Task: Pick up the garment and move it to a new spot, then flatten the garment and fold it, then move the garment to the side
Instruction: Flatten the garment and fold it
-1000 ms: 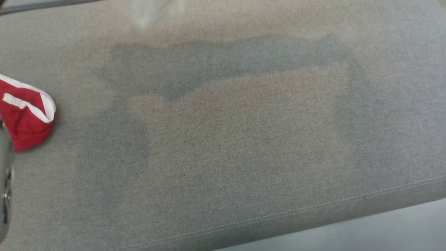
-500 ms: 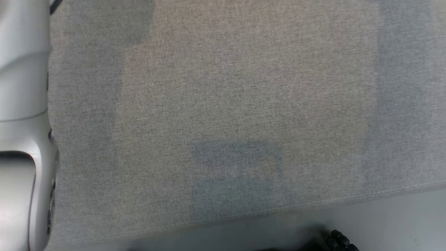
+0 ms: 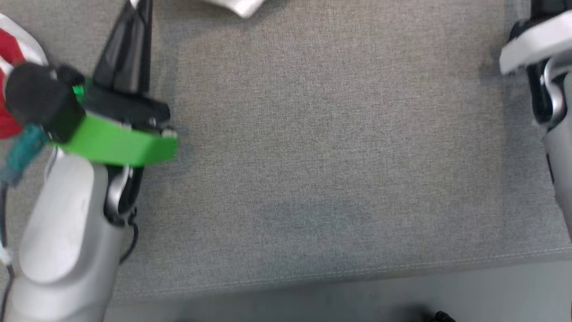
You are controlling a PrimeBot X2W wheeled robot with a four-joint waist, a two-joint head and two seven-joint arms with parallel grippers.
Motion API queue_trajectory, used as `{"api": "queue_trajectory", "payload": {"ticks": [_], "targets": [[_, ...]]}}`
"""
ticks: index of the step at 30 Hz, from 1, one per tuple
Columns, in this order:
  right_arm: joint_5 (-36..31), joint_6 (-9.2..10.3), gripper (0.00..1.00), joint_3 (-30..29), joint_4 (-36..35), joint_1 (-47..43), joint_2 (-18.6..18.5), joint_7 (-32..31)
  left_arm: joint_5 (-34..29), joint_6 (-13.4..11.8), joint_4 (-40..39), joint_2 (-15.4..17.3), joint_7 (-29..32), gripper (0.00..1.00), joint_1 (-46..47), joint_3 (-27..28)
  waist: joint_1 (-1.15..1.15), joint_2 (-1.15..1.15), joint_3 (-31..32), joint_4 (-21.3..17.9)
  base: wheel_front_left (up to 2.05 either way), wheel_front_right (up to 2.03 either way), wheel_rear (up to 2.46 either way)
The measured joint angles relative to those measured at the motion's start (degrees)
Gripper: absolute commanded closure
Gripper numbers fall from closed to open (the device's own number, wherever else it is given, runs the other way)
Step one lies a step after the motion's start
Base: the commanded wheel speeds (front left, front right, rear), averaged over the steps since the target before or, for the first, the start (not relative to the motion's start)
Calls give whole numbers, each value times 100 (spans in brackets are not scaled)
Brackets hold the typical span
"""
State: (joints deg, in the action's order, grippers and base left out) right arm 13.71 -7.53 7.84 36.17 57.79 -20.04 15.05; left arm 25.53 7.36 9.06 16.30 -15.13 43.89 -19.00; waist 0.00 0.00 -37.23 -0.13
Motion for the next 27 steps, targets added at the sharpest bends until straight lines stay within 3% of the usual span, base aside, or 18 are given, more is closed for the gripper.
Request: {"api": "queue_trajectory", "payload": {"ticks": [2, 9, 15, 27], "targets": [[294, 0, 100, 52, -256, -809, -57, 1, -56, -82, -526, -25, 0, 100, -1084, 124, -1, 0, 267, 6, 0, 0, 0], [588, 0, 100, -170, -820, -2318, -80, 1, -447, -332, -1358, -189, 1, 100, -3007, 259, -1, 0, 1039, -70, 0, 0, 0], [566, 0, 100, -503, -1199, -3412, -151, 1, -566, -390, -1600, -342, 1, 100, -4084, 334, -1, 0, 1694, -100, 0, 0, 0], [397, -1, 100, -1003, -1789, -5210, -270, 1, -672, -433, -1858, -198, 93, 100, -5581, 197, -1, 0, 2724, -60, 0, 0, 0]]}}
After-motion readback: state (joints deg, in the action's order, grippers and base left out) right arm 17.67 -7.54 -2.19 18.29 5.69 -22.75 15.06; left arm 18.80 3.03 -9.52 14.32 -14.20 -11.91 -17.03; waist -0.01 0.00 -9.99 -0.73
